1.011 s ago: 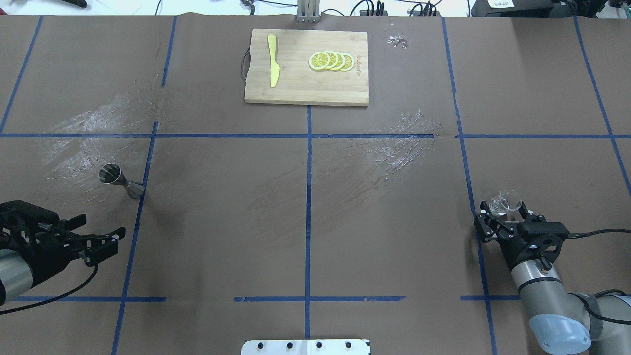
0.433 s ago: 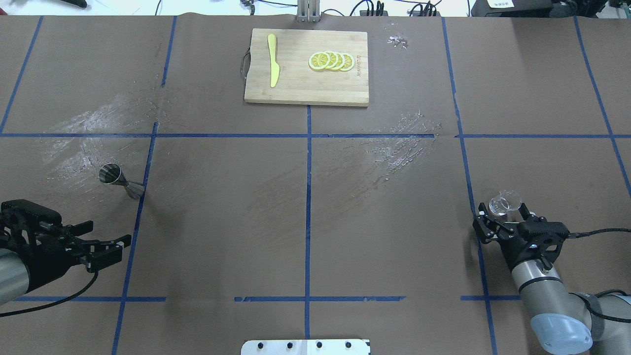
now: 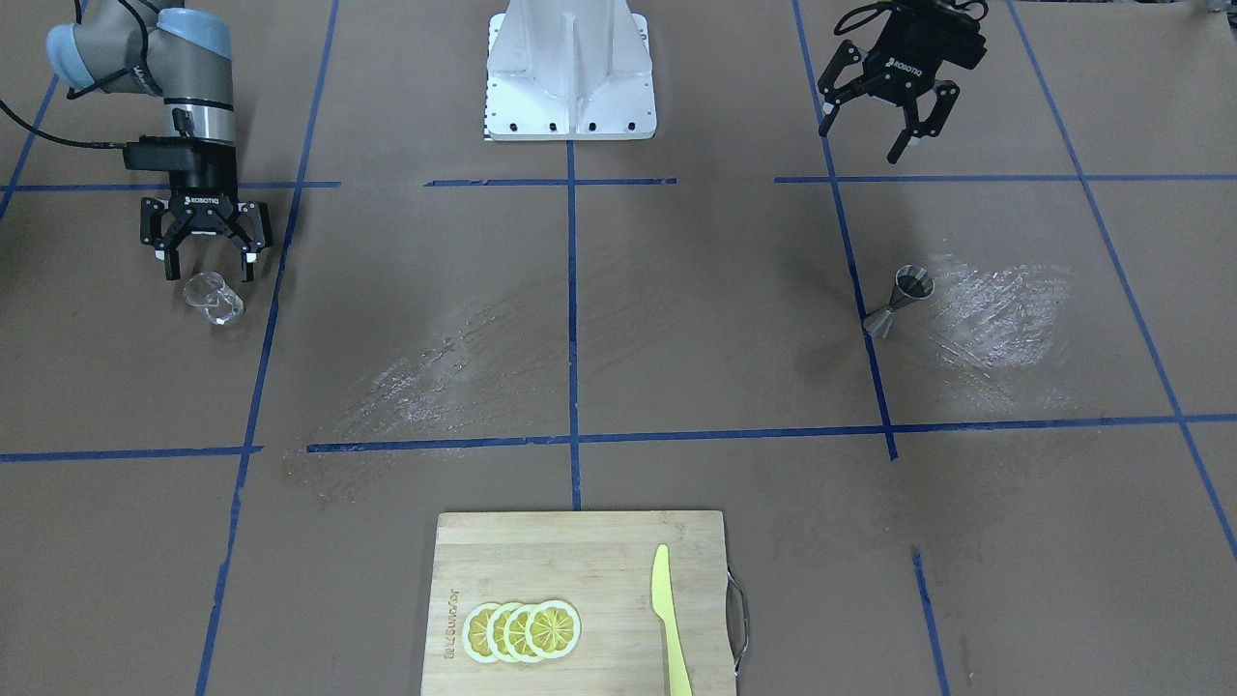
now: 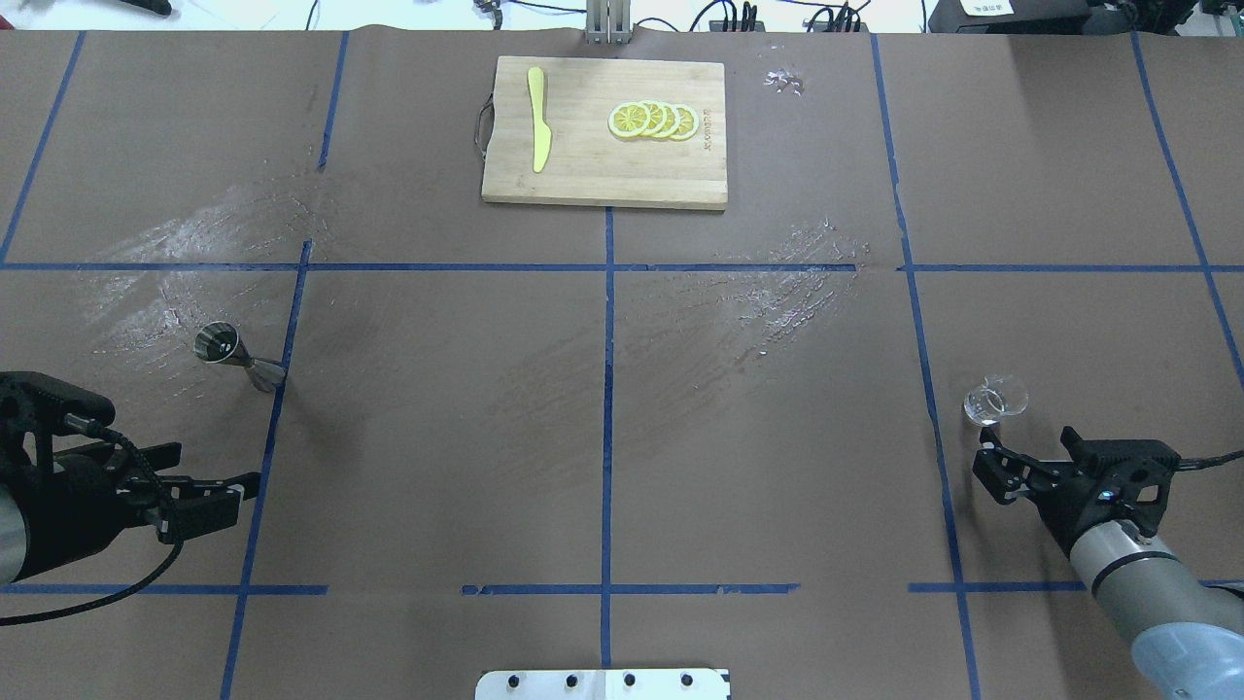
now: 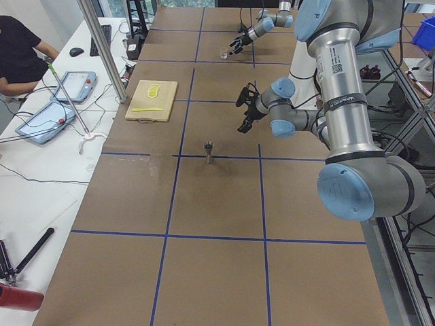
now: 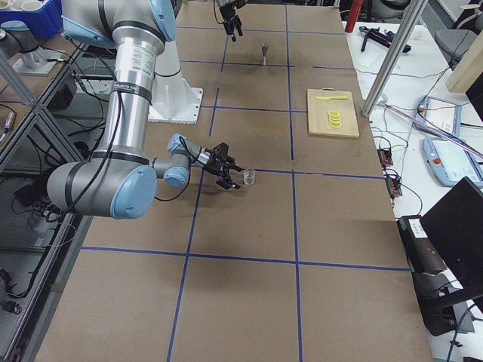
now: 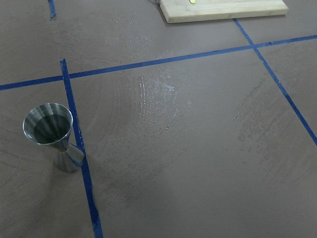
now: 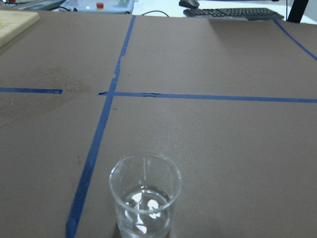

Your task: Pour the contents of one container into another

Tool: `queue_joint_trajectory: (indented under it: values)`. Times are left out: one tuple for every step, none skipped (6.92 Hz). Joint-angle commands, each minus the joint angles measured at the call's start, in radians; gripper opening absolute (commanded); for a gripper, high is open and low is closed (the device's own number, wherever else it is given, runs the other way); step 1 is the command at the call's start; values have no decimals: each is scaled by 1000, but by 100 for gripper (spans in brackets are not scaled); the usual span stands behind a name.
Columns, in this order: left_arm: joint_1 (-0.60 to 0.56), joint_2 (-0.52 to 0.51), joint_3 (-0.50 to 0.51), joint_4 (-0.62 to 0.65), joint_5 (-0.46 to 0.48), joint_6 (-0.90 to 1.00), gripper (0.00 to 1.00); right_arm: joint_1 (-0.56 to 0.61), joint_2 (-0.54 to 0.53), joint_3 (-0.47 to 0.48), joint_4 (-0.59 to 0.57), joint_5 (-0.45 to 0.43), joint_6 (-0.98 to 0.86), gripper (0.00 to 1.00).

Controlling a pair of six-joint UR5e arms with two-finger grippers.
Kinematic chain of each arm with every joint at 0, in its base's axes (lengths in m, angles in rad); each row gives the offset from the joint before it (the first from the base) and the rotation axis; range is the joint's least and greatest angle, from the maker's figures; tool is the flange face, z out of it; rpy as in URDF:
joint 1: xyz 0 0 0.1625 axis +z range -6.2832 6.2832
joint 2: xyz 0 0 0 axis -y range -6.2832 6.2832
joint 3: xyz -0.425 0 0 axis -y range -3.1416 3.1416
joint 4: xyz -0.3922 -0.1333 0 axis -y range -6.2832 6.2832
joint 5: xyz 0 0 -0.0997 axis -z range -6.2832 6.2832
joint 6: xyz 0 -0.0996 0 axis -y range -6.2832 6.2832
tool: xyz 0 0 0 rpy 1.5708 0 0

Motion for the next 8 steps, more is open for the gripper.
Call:
queue_joint_trajectory:
  values:
    - [-17, -1, -22, 11, -44, 0, 100, -2, -112, 153, -14, 192, -5, 100]
    - [-44, -4, -23, 23, -86, 0, 100, 0, -176, 247, -16, 325, -5, 100]
    - [-69, -5, -22, 23, -125, 0, 100, 4, -224, 333, -26, 473, -5, 100]
    - [-70, -5, -19, 23, -131, 2, 100, 6, -235, 419, -121, 578, -5, 100]
    - [-81, -5, -14, 25, -194, 8, 100, 38, -215, 512, -274, 698, -6, 100]
    - [-160, -10, -17, 55, -296, 65, 100, 145, -146, 594, -456, 846, -23, 100]
    - [-263, -17, -13, 76, -358, 175, 100, 269, -30, 634, -661, 922, -146, 100]
    - [-330, -23, -14, 121, -421, 260, 100, 417, 124, 636, -844, 999, -309, 100]
